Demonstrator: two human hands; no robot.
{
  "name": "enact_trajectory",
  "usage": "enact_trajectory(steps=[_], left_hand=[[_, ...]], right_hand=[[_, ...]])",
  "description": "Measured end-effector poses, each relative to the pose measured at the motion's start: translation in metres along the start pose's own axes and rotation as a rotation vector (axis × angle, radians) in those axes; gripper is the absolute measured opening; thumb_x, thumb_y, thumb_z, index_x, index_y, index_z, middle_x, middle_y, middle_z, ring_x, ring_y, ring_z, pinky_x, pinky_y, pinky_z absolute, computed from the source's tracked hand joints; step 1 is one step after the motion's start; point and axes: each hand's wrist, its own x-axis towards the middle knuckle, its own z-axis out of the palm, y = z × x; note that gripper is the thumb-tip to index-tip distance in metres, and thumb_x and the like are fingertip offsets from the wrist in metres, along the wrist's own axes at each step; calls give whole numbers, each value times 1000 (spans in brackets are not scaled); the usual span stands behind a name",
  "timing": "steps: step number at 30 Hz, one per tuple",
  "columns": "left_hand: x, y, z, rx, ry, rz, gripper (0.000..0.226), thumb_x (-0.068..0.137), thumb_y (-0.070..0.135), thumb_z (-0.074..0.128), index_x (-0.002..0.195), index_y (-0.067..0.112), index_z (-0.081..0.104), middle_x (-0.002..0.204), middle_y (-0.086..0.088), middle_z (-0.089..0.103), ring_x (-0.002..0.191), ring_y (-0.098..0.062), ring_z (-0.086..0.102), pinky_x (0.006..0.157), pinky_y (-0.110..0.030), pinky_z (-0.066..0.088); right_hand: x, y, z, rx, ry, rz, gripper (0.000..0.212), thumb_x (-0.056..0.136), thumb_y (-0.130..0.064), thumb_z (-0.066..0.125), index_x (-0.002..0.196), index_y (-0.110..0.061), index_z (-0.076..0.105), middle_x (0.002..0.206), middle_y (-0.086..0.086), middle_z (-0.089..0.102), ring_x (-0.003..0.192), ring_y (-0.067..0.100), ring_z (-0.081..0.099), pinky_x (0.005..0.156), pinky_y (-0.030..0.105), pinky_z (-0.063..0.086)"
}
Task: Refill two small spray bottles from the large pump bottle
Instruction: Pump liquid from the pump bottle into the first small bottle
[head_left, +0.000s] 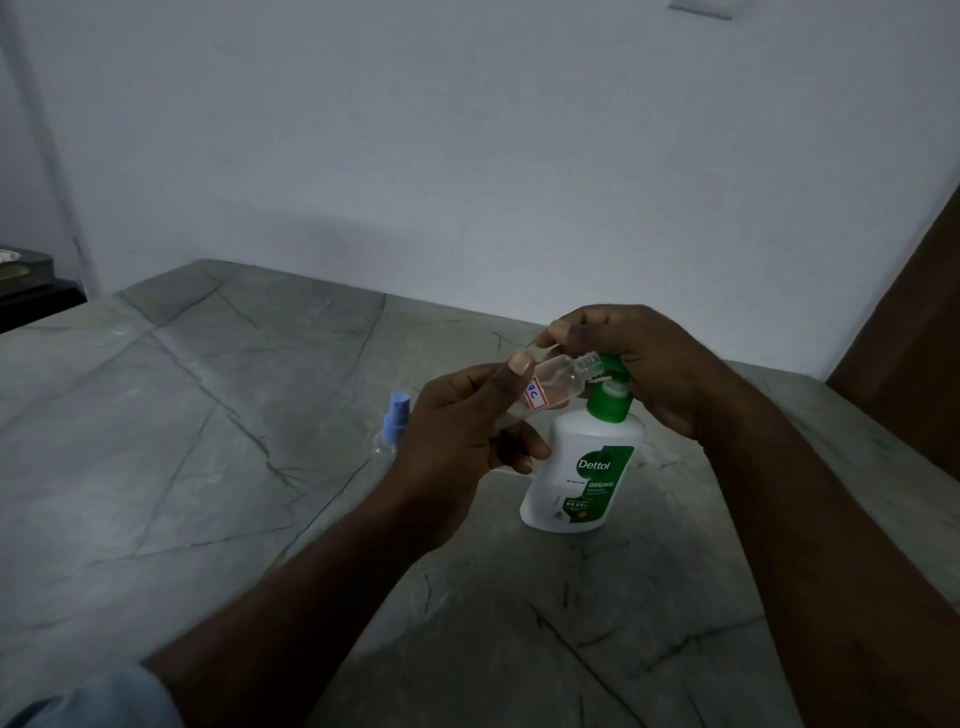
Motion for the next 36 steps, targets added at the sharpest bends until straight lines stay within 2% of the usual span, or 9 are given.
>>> enact_trajectory(steps=[6,10,14,16,20,24,28,31,36], left_hand=[[0,-1,-1,-7,-18,21,40,91,41,60,107,7,74,97,-12,77,59,-19,64,47,-25,48],[-2,0,-1,79,13,42,42,89,47,60,102,10,75,73,-2,72,48,-14,56,41,-22,39],[-1,0,-1,119,28,44,44,86,52,60,98,12,74,58,2,63,44,-12,50,39,-21,35],[-1,1,-1,118,34,41,44,84,53,61,95,13,74,58,2,62,43,-11,48,38,-19,34],[2,-1,-2,93,41,50,46,86,50,61,102,9,75,63,0,63,42,-11,43,37,-21,31],[1,-1,-3,83,47,44,48,86,50,62,104,7,76,69,-4,65,41,-10,41,38,-21,29],[1,-1,-4,102,30,53,53,86,52,61,106,5,75,55,0,55,41,-12,39,40,-21,28],[0,-1,-4,105,14,47,56,85,55,61,110,6,74,51,3,51,41,-10,38,40,-21,29],[1,-2,-5,90,19,28,52,85,50,62,111,7,75,60,-4,56,41,-10,37,41,-21,28]], right_hand=[[2,6,0,101,-53,43,22,100,-13,55,99,-7,76,99,7,80,87,21,75,75,32,62],[2,10,3,145,-51,75,26,98,-10,56,87,-11,80,92,8,80,79,19,76,66,27,61],[2,5,-1,-32,-17,30,24,100,-15,55,109,-5,75,104,9,79,98,31,73,87,42,57],[2,2,-4,-66,-4,6,23,100,-20,59,109,-7,75,104,6,79,102,32,73,91,45,57],[3,5,-1,38,-11,65,24,101,-14,54,107,-4,75,104,10,79,96,31,74,82,41,60],[3,11,3,51,40,122,26,102,-9,50,109,-1,74,110,21,76,107,42,69,98,52,54],[1,4,0,-72,15,54,25,102,-15,54,109,-3,75,107,15,77,97,33,72,89,47,57],[2,0,-3,-66,7,4,23,100,-16,59,109,-1,73,99,1,80,90,18,75,76,31,58],[2,9,0,31,-10,76,28,101,-12,53,95,-11,80,100,12,79,88,25,75,78,36,60]])
